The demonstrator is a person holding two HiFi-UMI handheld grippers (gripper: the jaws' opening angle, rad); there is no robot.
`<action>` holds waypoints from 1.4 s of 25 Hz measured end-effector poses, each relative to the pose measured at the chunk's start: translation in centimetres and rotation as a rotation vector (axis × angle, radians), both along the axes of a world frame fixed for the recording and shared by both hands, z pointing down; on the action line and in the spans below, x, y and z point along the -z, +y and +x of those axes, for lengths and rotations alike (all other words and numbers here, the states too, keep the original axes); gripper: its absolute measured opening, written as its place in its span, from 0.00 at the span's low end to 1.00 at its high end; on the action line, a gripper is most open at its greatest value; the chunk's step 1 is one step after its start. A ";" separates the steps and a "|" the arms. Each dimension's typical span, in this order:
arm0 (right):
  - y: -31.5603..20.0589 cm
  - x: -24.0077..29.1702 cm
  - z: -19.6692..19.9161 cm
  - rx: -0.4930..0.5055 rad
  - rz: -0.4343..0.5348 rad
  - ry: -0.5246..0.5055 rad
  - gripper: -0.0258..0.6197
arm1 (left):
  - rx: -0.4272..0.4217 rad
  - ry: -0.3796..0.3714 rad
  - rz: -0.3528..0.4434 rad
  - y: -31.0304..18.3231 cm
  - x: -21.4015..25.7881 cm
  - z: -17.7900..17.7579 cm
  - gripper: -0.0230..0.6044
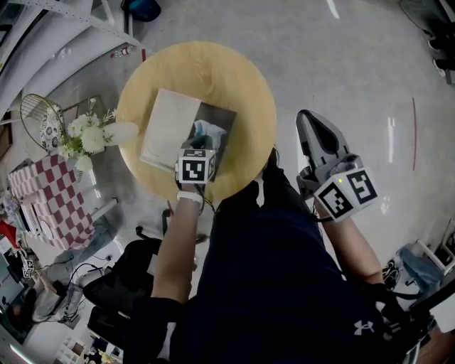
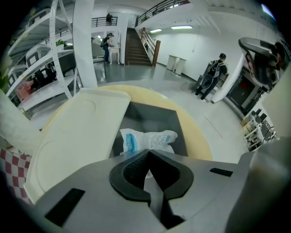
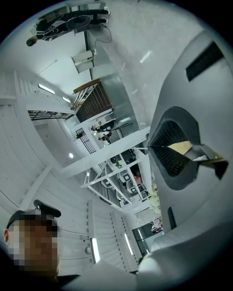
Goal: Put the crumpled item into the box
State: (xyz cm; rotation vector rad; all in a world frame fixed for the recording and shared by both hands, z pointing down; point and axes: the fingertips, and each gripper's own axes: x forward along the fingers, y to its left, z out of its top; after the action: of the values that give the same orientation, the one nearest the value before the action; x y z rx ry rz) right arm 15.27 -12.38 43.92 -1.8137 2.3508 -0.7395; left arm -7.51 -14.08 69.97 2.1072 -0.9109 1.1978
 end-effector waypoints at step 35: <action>-1.6 3.8 -5.1 0.184 0.101 0.024 0.04 | 0.185 0.333 0.426 -1.5 21.5 -1.8 0.19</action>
State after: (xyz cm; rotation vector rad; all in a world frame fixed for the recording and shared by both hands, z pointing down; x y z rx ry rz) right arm 10.12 -13.98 40.11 -1.5928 2.5457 -0.6073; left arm -9.29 -15.54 48.48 2.3867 -1.2491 0.5676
